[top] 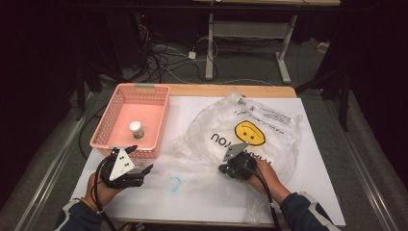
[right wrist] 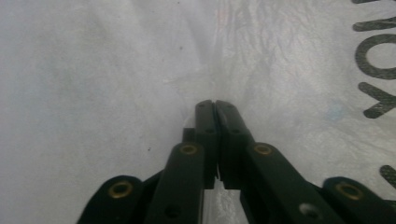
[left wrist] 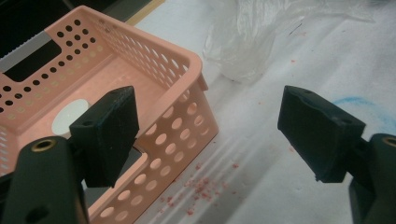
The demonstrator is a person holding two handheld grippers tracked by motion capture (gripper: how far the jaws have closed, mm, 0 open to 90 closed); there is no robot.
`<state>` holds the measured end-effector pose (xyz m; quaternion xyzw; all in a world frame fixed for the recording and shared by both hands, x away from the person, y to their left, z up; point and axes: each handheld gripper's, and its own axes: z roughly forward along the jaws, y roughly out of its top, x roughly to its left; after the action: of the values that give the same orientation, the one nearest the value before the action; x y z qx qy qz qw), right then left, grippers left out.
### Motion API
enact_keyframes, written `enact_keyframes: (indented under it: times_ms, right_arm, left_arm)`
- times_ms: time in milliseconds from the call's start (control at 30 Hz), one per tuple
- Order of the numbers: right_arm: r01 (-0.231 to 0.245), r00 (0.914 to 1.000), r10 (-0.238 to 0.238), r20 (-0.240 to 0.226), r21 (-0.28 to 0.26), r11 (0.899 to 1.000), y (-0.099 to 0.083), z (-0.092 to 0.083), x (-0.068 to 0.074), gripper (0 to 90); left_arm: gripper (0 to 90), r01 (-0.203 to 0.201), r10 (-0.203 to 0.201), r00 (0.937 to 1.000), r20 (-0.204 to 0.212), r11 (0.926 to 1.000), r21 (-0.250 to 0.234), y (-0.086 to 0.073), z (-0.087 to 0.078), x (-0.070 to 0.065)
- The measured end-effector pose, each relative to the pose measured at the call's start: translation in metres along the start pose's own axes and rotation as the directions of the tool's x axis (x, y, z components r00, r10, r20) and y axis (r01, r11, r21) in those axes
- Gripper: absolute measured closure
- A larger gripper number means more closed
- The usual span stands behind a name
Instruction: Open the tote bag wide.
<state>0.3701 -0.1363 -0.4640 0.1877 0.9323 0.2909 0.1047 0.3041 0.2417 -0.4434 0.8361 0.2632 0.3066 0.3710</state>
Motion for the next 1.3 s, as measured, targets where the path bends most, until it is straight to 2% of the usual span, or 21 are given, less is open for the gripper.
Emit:
enact_keyframes:
  times_ms: [133,167,200,233,267,333,467,567,667,867,1033,1067,1100,1167,1200,1233,1267,1300]
  right_arm:
    - [-0.006,0.9997,0.007,0.021,-0.037,0.999,0.002,-0.008,-0.001,90.0]
    - [-0.015,0.9991,0.017,0.038,-0.073,0.997,0.004,-0.015,-0.002,90.0]
    - [-0.015,0.9991,0.017,0.038,-0.073,0.997,0.004,-0.015,-0.002,90.0]
    - [-0.012,0.9978,0.019,0.063,-0.111,0.994,0.005,-0.021,-0.004,90.0]
    - [-0.012,0.9978,0.019,0.063,-0.111,0.994,0.005,-0.021,-0.004,90.0]
    - [-0.019,0.9948,0.035,0.095,-0.164,0.986,0.007,-0.031,-0.005,90.0]
    - [-0.021,0.9907,0.048,0.128,-0.204,0.979,0.009,-0.038,-0.006,90.0]
    - [-0.041,0.9858,0.08,0.147,-0.254,0.966,0.013,-0.043,-0.01,90.0]
    - [-0.046,0.9789,0.1,0.178,-0.285,0.957,0.017,-0.048,-0.015,90.0]
    - [-0.03,0.9744,0.097,0.203,-0.31,0.95,0.021,-0.054,-0.017,90.0]
    - [-0.021,0.9685,0.11,0.224,-0.368,0.93,0.025,-0.069,-0.02,90.0]
    - [-0.019,0.9657,0.118,0.231,-0.39,0.921,0.026,-0.075,-0.021,90.0]
    - [-0.019,0.9657,0.118,0.231,-0.39,0.921,0.026,-0.075,-0.021,90.0]
    - [-0.014,0.9635,0.121,0.239,-0.407,0.913,0.028,-0.08,-0.021,90.0]
    - [-0.012,0.9613,0.127,0.245,-0.424,0.905,0.03,-0.085,-0.022,90.0]
    - [-0.012,0.9613,0.127,0.245,-0.424,0.905,0.03,-0.085,-0.022,90.0]
    - [-0.008,0.96,0.13,0.248,-0.438,0.899,0.032,-0.088,-0.023,90.0]
    - [-0.008,0.96,0.13,0.248,-0.438,0.899,0.032,-0.088,-0.023,90.0]
  left_arm:
    - [20.1,0.003,-0.003,1.0,0.002,1.0,-0.001,0.0,0.0,0.0]
    - [20.1,0.004,-0.004,1.0,0.002,1.0,-0.001,0.0,0.0,0.0]
    - [20.1,0.005,-0.005,1.0,0.002,1.0,-0.002,0.0,0.0,0.0]
    - [20.1,0.005,-0.005,1.0,0.002,1.0,-0.001,0.0,0.0,0.001]
    - [20.1,0.006,-0.006,1.0,0.003,1.0,-0.002,0.0,0.0,0.001]
    - [20.1,0.007,-0.007,1.0,0.005,1.0,-0.001,0.0,0.0,0.001]
    - [20.1,0.005,-0.005,1.0,0.003,1.0,-0.003,0.0,0.001,0.001]
    - [20.1,0.009,-0.009,1.0,-0.001,0.9999,-0.007,0.001,0.0,0.002]
    - [20.1,0.019,-0.019,0.9998,-0.006,0.9998,-0.01,0.001,0.0,0.005]
    - [20.1,0.045,-0.045,0.9985,-0.029,0.9988,-0.02,0.0,-0.003,0.012]
    - [20.1,0.074,-0.075,0.9957,-0.054,0.9971,-0.019,0.001,-0.003,0.019]
    - [20.1,0.064,-0.065,0.9961,-0.06,0.9977,-0.024,0.001,-0.003,0.021]
    - [20.1,0.066,-0.067,0.9958,-0.061,0.9976,-0.022,0.002,-0.003,0.022]
    - [20.1,0.067,-0.069,0.9957,-0.063,0.9975,-0.02,0.002,-0.002,0.024]
    - [20.1,0.072,-0.073,0.9953,-0.064,0.9972,-0.022,0.002,-0.002,0.025]
    - [20.1,0.073,-0.074,0.995,-0.066,0.9971,-0.021,0.002,-0.002,0.026]
    - [20.1,0.074,-0.075,0.9949,-0.068,0.997,-0.023,0.002,-0.002,0.027]
    - [20.1,0.076,-0.078,0.9945,-0.07,0.9968,-0.025,0.002,-0.002,0.027]
